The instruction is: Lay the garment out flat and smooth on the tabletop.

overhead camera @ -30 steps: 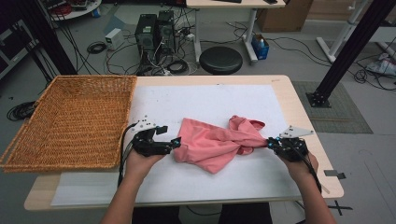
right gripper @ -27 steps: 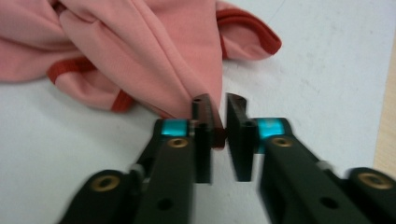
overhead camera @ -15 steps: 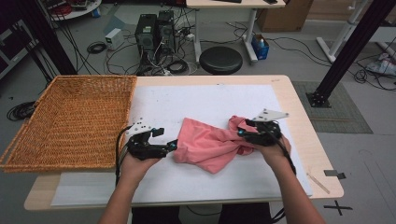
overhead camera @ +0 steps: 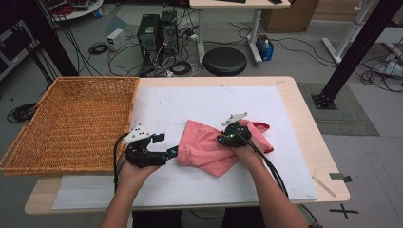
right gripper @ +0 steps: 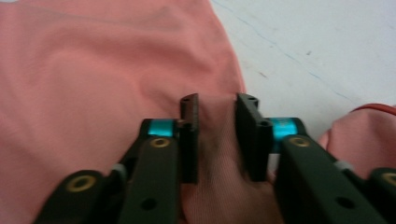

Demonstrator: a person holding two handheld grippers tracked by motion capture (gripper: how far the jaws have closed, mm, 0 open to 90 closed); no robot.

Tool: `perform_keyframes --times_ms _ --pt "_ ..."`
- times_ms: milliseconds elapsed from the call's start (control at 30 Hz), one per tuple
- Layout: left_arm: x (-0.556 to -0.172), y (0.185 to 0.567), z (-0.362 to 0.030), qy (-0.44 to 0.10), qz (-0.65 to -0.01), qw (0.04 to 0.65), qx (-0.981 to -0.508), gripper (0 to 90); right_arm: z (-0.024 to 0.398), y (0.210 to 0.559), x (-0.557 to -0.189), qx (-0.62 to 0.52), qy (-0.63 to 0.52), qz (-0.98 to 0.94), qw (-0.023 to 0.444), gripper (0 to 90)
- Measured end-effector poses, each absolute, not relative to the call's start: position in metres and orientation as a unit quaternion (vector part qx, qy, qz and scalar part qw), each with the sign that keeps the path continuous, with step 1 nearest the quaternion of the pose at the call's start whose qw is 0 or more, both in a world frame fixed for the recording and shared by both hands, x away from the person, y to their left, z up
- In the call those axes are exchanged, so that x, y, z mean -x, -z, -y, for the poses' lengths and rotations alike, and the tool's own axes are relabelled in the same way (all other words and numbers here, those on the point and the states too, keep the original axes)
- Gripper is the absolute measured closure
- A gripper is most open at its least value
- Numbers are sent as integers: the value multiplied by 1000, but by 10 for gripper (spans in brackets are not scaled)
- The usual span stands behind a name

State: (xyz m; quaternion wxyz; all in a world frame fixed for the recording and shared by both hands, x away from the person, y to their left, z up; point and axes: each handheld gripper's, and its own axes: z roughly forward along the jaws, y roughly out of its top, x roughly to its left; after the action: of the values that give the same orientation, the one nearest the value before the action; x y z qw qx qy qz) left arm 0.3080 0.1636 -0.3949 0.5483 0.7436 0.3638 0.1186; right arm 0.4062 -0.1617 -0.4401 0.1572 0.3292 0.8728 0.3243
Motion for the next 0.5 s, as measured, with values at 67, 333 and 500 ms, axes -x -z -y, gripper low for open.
perform_keyframes --times_ms 67,333,500 --pt "-309 397 -164 -118 -367 547 -743 222 160 438 -404 -315 -314 -880 169 835" --pt "-310 400 -162 -116 -368 547 -743 222 167 427 -395 -308 -346 -870 169 868" --pt "-311 401 -163 -114 -371 549 -740 222 171 418 -387 -301 -359 -866 176 868"
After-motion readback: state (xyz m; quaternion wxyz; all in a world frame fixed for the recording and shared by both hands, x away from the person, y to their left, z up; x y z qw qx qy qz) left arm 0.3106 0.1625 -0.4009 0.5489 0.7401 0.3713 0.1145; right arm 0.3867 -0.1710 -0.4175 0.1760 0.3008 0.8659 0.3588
